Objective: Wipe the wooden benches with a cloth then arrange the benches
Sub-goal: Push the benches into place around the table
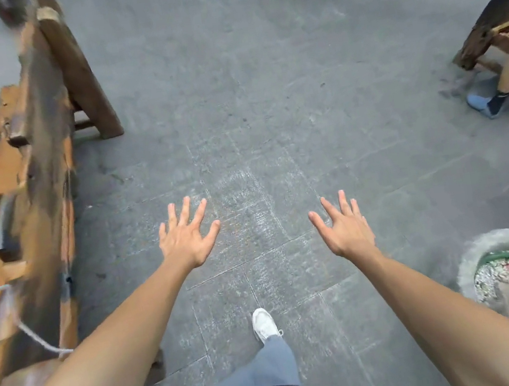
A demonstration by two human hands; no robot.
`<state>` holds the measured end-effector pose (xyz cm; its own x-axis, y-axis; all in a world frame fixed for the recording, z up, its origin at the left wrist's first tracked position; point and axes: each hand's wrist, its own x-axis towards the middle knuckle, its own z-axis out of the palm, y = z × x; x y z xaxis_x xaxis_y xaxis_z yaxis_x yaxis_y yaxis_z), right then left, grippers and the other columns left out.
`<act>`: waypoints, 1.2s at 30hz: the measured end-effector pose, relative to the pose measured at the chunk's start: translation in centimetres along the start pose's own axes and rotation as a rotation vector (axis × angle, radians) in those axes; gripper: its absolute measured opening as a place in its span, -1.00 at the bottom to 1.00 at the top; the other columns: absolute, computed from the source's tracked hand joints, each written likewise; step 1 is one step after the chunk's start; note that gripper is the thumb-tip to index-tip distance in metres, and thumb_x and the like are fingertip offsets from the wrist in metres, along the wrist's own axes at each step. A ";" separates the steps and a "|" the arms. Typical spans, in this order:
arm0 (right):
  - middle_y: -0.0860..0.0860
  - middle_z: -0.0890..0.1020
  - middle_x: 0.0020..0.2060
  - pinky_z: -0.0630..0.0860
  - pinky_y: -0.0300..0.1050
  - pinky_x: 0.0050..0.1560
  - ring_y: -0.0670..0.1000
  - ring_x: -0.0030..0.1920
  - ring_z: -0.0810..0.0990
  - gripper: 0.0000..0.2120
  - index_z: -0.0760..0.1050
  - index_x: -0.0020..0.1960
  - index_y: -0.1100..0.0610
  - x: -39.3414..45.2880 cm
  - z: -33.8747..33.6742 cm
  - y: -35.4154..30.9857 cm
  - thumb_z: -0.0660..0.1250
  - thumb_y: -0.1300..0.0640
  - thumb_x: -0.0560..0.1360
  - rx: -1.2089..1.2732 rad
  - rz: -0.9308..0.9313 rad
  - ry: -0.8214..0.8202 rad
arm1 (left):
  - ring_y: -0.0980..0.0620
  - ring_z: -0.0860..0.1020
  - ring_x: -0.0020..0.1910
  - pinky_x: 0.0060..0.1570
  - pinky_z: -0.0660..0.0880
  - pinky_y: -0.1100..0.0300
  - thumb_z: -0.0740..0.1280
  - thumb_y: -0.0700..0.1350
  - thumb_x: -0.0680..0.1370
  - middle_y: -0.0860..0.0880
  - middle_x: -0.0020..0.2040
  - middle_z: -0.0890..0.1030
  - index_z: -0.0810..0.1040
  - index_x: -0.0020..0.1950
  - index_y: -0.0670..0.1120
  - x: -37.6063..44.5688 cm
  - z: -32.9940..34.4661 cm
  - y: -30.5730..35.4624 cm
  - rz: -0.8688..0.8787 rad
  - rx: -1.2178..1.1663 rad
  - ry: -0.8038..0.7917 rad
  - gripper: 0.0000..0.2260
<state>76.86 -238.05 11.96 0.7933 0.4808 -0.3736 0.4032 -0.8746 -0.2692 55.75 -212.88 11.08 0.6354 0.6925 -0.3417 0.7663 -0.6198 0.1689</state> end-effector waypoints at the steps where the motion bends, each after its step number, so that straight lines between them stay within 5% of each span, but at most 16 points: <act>1: -0.07 -0.16 0.64 0.00 0.15 0.61 0.07 0.64 -0.14 -0.31 0.06 0.62 -0.20 2.1 -0.9 0.0 -0.06 -0.44 0.57 -0.002 -0.018 -0.020 | -0.11 -0.22 0.63 0.58 -0.06 -0.19 -0.12 0.38 0.59 0.06 0.65 -0.19 -0.12 0.61 0.27 1.8 -0.6 0.2 -0.037 -0.010 -0.016 -0.40; 14: -0.04 -0.12 0.65 0.06 0.16 0.59 0.11 0.64 -0.10 -0.44 0.11 0.61 -0.18 34.9 -13.6 0.1 0.03 -0.27 0.65 -0.095 -0.175 -0.038 | -0.12 -0.20 0.63 0.57 -0.02 -0.20 -0.01 0.34 0.59 0.08 0.64 -0.20 -0.17 0.60 0.27 27.5 -6.8 10.5 -0.164 -0.053 -0.071 -0.37; 26: -0.05 -0.13 0.65 0.05 0.15 0.60 0.09 0.64 -0.13 -0.44 0.07 0.62 -0.19 64.0 -24.6 -12.3 0.01 -0.28 0.65 -0.154 -0.492 -0.126 | -0.13 -0.12 0.64 0.53 0.14 -0.23 0.09 0.26 0.60 0.11 0.64 -0.22 -0.18 0.60 0.27 51.0 -17.0 18.4 -0.283 -0.183 0.049 -0.35; 31: -0.05 -0.12 0.65 0.03 0.14 0.60 0.08 0.64 -0.13 -0.42 0.05 0.62 -0.18 75.1 -25.0 -19.1 0.00 -0.29 0.65 -0.186 -0.567 -0.157 | -0.13 -0.05 0.63 0.40 0.38 -0.20 0.12 0.24 0.61 0.14 0.63 -0.25 -0.21 0.58 0.30 60.3 -18.1 16.7 -0.320 -0.192 -0.004 -0.34; 36: -0.07 -0.16 0.64 0.11 0.19 0.58 0.08 0.64 -0.13 -0.41 -0.01 0.63 -0.19 85.5 -27.1 -26.9 -0.02 -0.29 0.65 -0.263 -0.584 -0.221 | -0.14 -0.06 0.63 0.44 0.30 -0.20 0.14 0.21 0.62 0.16 0.62 -0.28 -0.22 0.59 0.30 70.4 -21.0 12.5 -0.487 -0.310 -0.081 -0.33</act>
<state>146.18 -175.10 11.39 0.3104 0.8563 -0.4128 0.8574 -0.4397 -0.2673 112.06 -164.13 8.57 0.2029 0.8324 -0.5157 0.9681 -0.0914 0.2333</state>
